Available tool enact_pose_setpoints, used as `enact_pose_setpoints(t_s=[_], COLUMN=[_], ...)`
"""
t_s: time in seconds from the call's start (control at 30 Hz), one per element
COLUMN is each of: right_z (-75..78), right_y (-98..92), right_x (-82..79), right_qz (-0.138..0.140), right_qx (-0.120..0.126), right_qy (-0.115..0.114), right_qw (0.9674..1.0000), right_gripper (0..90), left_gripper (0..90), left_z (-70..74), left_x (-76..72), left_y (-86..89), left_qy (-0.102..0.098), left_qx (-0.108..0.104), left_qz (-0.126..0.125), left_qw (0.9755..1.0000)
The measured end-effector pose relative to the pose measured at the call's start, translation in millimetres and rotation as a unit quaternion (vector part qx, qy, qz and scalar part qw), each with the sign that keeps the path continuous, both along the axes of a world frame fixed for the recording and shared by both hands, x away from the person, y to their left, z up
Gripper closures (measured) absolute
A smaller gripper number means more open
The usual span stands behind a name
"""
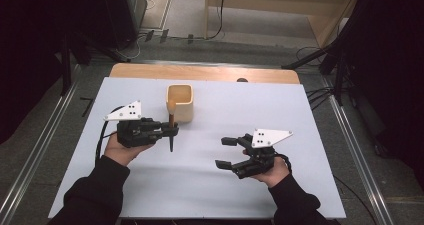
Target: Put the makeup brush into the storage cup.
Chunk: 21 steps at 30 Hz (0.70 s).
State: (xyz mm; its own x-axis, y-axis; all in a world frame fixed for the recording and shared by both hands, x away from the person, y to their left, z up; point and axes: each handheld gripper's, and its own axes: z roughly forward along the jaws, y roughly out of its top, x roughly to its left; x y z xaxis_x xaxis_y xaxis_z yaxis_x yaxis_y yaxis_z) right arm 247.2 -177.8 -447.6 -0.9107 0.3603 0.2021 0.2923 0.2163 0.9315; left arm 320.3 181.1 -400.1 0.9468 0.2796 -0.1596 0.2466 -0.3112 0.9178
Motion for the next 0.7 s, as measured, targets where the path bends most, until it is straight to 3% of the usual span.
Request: enact_pose_setpoints(t_s=[0.13, 0.37, 0.57, 0.7], right_z=[-3.1, -5.6, -6.7, -7.8], right_y=[-4.4, -4.4, -4.4, -3.2], right_x=[-2.5, -4.1, -2.9, -1.4], right_qz=[-0.016, -0.015, -0.017, -0.020], right_qx=[-0.005, -0.006, -0.010, -0.011], right_qy=[-0.012, -0.015, -0.013, -0.011], right_qw=[0.9998, 0.9998, 0.9997, 0.9997], right_gripper=[23.7, 22.4, 22.4, 22.4], left_gripper=[79.4, 79.4, 79.5, 79.4], left_z=[13.7, 33.0, 42.0, 43.2], left_x=[7.4, 25.6, 40.6, 44.4], left_y=[2.7, 1.2, -1.9, -4.2], left_qy=[-0.006, -0.011, -0.005, -0.012], left_qx=[-0.005, -0.005, -0.015, -0.006], left_qz=[0.009, 0.017, 0.027, 0.038], left_qw=[0.9999, 0.9998, 0.9995, 0.9992])
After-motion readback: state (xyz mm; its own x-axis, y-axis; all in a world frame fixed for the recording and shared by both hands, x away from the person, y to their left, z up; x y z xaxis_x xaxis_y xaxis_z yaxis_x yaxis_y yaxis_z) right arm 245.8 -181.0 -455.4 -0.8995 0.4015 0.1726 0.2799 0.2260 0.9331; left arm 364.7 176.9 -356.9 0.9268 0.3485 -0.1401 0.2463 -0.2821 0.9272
